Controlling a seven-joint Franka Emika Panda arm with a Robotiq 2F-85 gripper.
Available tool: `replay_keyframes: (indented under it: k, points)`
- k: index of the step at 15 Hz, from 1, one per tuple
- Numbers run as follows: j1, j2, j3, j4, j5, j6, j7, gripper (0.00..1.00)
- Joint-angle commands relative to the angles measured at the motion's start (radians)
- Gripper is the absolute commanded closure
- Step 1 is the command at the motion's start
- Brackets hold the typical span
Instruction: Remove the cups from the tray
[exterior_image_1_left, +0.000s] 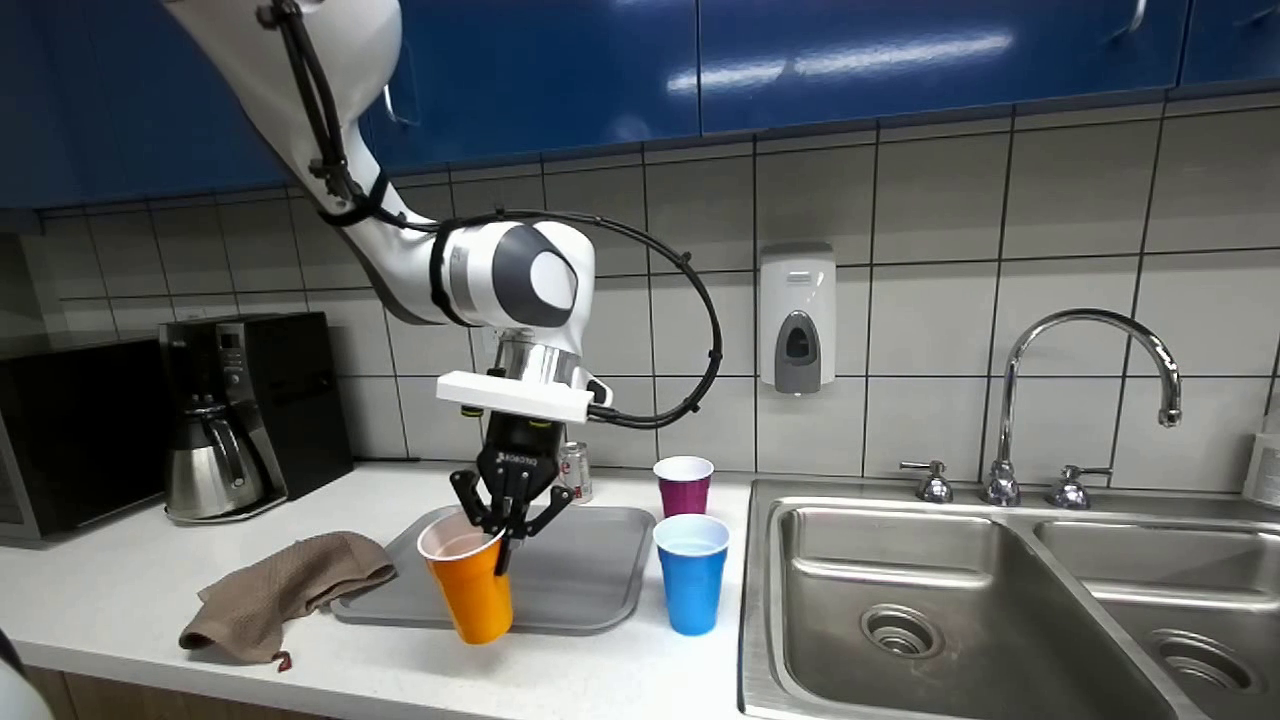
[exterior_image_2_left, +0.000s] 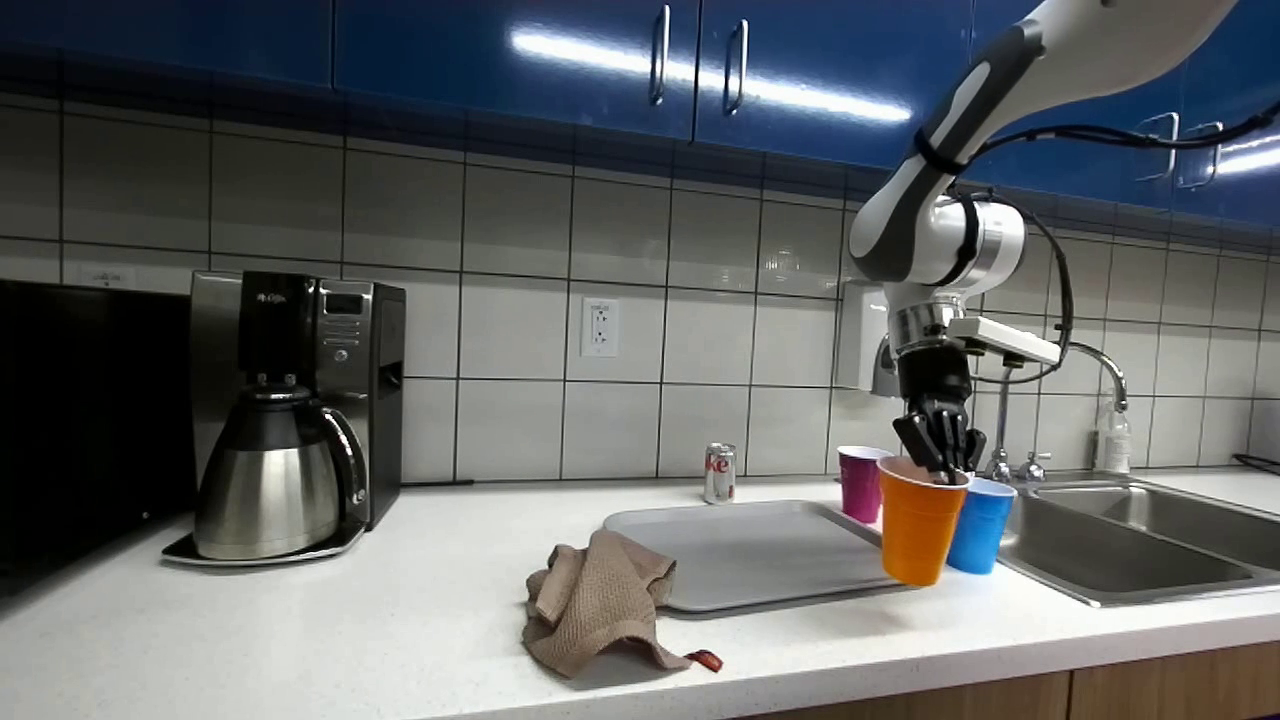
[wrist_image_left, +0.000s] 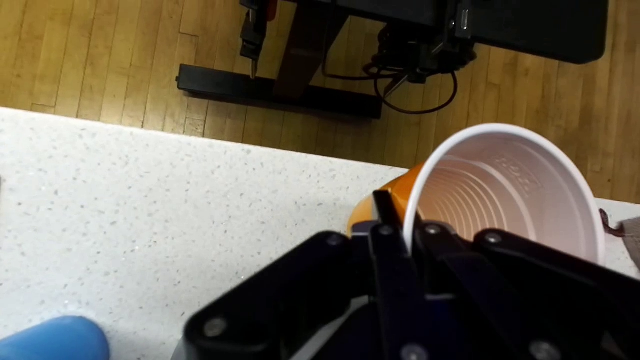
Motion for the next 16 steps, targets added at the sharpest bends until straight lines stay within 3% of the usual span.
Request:
replay_keyframes:
  k: [1, 16]
  points:
    - [-0.009, 0.004, 0.01, -0.001, -0.03, 0.002, 0.049, 0.99]
    - [-0.014, 0.086, 0.009, 0.006, -0.072, 0.022, 0.107, 0.99]
